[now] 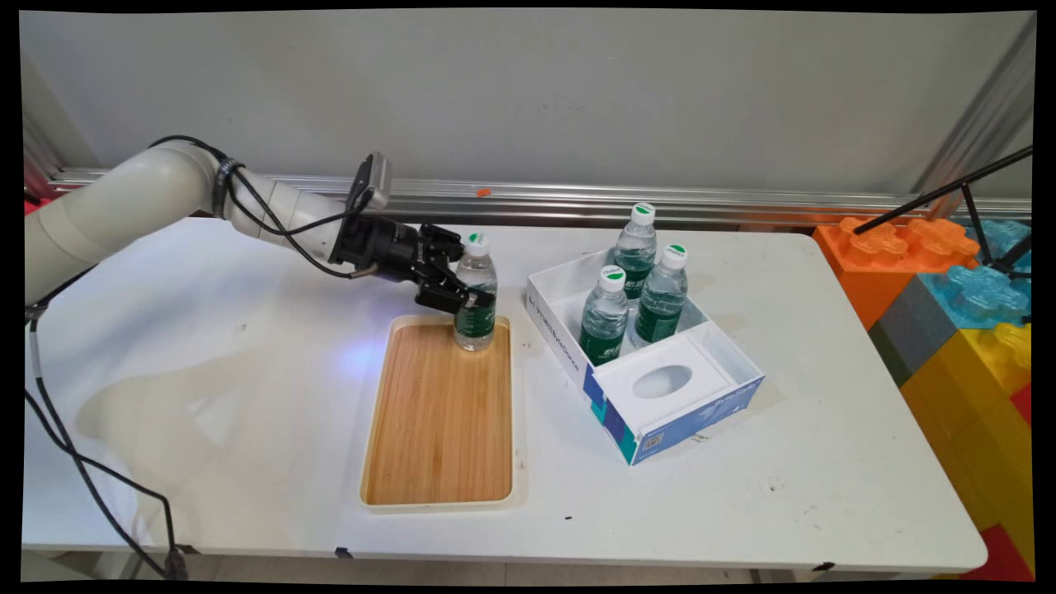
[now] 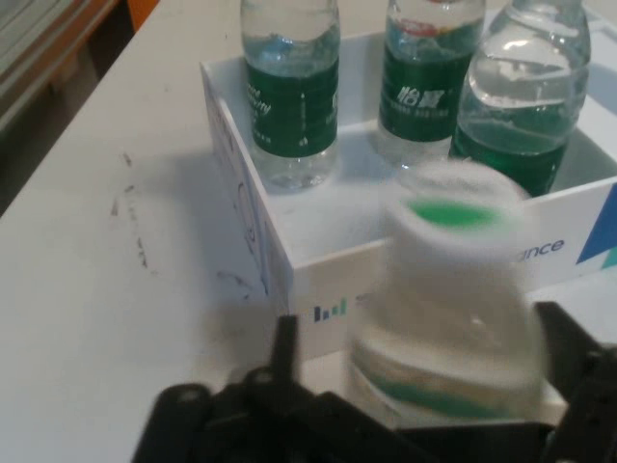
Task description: Place the picked object on the tray
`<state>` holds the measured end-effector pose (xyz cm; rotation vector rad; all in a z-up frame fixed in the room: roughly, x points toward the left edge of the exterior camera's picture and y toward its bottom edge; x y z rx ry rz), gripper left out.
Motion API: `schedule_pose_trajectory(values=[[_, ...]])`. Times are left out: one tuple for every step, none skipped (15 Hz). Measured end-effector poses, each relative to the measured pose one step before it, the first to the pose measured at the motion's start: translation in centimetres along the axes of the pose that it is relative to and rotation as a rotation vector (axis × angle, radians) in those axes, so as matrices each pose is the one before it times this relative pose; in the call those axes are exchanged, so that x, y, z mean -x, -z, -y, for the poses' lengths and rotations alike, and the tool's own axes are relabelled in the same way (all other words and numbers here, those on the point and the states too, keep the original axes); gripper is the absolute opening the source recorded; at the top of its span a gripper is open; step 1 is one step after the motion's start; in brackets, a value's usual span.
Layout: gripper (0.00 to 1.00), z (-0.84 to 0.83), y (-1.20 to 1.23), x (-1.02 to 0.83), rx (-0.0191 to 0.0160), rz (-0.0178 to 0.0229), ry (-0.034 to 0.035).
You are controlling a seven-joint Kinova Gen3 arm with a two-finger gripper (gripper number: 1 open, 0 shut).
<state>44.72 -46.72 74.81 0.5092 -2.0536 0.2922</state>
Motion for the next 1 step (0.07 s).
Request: schedule_pose_trajectory(values=[[1.00,0.014,-0.066,0.081,-0.00058,-0.00024,-0.00098]])
